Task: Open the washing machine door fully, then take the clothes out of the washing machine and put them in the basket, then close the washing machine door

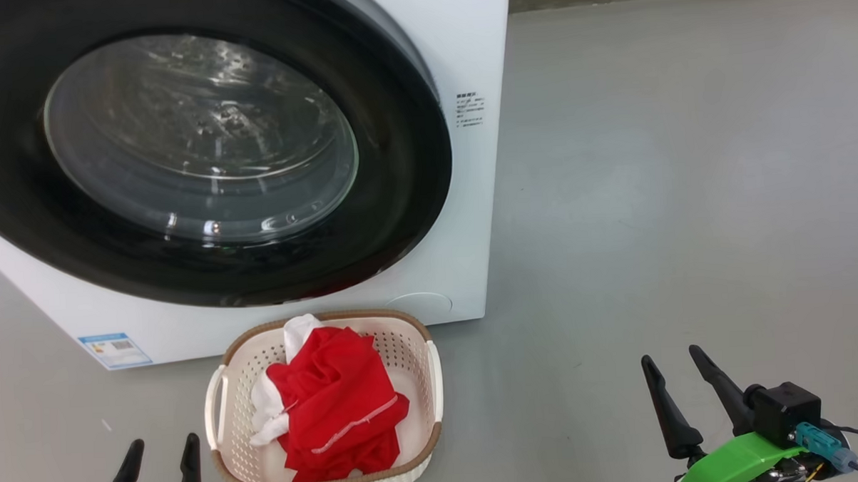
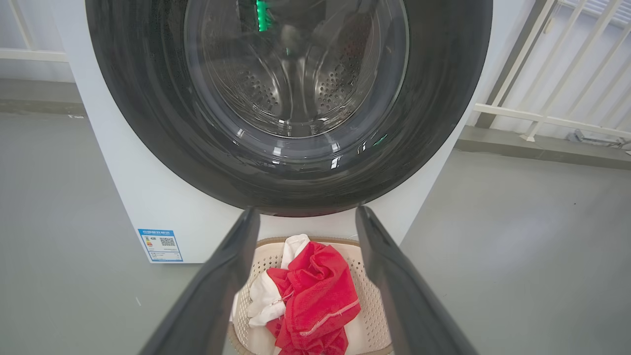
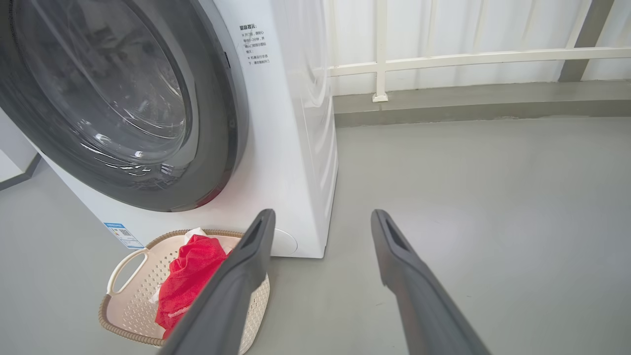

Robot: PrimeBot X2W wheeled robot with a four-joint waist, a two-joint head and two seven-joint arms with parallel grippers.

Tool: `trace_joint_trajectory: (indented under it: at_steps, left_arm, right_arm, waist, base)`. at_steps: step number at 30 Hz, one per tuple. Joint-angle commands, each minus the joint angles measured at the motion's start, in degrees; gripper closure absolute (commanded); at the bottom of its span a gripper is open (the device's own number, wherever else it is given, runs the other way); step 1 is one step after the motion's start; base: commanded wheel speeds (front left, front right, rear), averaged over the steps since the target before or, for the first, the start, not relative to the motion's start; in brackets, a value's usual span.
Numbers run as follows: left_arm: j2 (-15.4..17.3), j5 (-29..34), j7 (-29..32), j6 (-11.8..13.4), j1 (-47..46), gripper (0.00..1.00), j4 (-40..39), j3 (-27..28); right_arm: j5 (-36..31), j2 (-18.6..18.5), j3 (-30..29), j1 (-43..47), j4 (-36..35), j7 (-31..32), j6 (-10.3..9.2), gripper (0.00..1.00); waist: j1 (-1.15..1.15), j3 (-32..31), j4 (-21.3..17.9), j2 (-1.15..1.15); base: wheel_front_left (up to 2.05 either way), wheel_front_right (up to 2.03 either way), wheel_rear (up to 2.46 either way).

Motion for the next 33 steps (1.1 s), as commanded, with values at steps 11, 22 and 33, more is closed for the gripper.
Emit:
trace_joint_trajectory:
  at_steps: [11,22,33]
  left_arm:
    - [-0.2,1.6,-0.7,0.0,1.9,0.0,-2.6,3.3]
    - [-1.0,2.8,-0.7,0.0,2.4,0.0,-2.9,4.5]
    - [-1.5,2.8,-0.7,0.0,2.6,0.0,-2.6,4.6]
  right_arm:
    - [0.4,-1.1,-0.6,1.8,-2.6,-0.4,-0.21,0.0]
    - [0.3,-1.0,-1.6,2.5,-3.2,-0.4,-0.21,0.0]
    - [0.3,-1.0,-1.5,2.6,-3.3,-0.4,-0.21,0.0]
  waist:
    - [0.0,-1.4,-1.3,0.0]
    - [0.0,-1.6,-1.2,0.0]
    - [0.0,-1.8,-1.0,0.0]
  base:
    - [0.0,0.0,0.0]
    - [0.0,0.0,0.0]
    - [0.0,0.0,0.0]
